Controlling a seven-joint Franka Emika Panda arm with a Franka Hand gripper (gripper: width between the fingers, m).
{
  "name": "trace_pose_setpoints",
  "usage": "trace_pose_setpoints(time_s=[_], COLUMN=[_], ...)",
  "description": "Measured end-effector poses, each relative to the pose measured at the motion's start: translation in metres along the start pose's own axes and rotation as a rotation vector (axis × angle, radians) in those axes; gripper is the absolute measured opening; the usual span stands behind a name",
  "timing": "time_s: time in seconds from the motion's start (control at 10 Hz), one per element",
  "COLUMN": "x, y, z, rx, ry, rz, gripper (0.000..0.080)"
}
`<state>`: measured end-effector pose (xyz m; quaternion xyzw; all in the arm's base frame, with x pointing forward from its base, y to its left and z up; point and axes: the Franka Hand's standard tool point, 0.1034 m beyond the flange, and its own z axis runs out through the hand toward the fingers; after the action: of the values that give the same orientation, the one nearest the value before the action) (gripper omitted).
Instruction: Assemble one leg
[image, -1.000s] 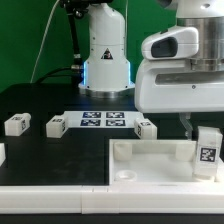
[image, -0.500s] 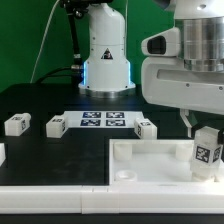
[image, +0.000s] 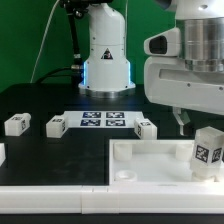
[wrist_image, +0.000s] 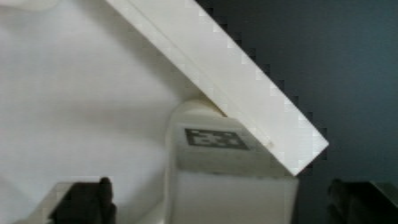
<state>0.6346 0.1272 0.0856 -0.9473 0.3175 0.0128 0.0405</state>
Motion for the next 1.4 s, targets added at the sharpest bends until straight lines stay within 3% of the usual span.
trace_pose_setpoints(time_s=[0.1,0.3,0.6,0.9,1.1,1.3,1.4], x=[0.001,-0.0017,-0.0019,0.0004,0.0001,0.0007,0.0013], y=[0.0014,-0.0019,-0.0056,-0.0018,-0.0022,-0.0019,-0.0013], z=[0.0014,0.0014,-0.0005,0.001,0.0009,0.0007,0.0007], rx=[-0.002,-0.037,-0.064,-0.07,-0.068,-0.069,-0.069], ry=[0.0,0.022,0.028,0.022,0.021,0.021,0.022], rz=[-0.143,-0.412,-0.735,-0.987,-1.02,-1.02,-1.019], gripper=[0.0623,0.0648,0.0649,0.0649,0.0638,0.0292,0.0292])
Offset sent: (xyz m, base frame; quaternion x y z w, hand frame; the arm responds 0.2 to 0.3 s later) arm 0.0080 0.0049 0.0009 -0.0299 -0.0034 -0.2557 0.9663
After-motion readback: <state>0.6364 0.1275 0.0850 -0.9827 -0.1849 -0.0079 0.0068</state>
